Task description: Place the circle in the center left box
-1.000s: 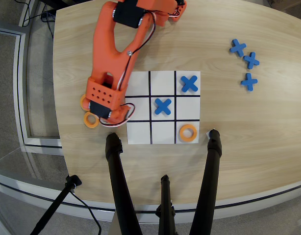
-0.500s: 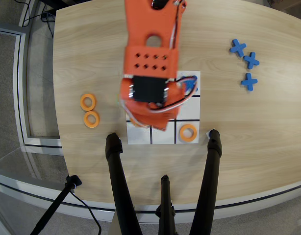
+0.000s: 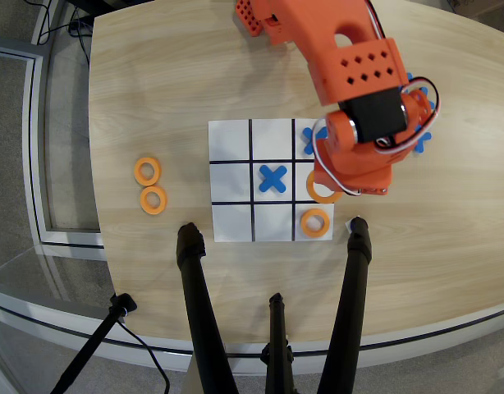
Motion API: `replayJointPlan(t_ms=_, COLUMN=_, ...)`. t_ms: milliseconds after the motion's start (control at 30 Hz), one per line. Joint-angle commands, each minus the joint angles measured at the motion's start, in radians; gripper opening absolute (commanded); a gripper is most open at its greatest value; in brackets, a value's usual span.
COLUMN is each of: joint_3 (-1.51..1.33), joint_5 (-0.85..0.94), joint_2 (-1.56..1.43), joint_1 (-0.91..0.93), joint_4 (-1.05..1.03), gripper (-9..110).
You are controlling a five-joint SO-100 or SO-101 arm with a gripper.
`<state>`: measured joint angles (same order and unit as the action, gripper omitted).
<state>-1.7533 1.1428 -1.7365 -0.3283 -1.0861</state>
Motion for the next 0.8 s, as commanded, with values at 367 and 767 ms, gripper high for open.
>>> replayJointPlan(t_ms=367, joint_3=0.005, joint_5=-0.012, joint_2=0.224, joint_1=0.048, joint_4=0.117, gripper=0)
replayJointPlan(t_ms=767, joint_3=-0.043, joint_5=-0.049, joint_2=0.302, joint_1=0.009, joint_4=0.201, gripper=0)
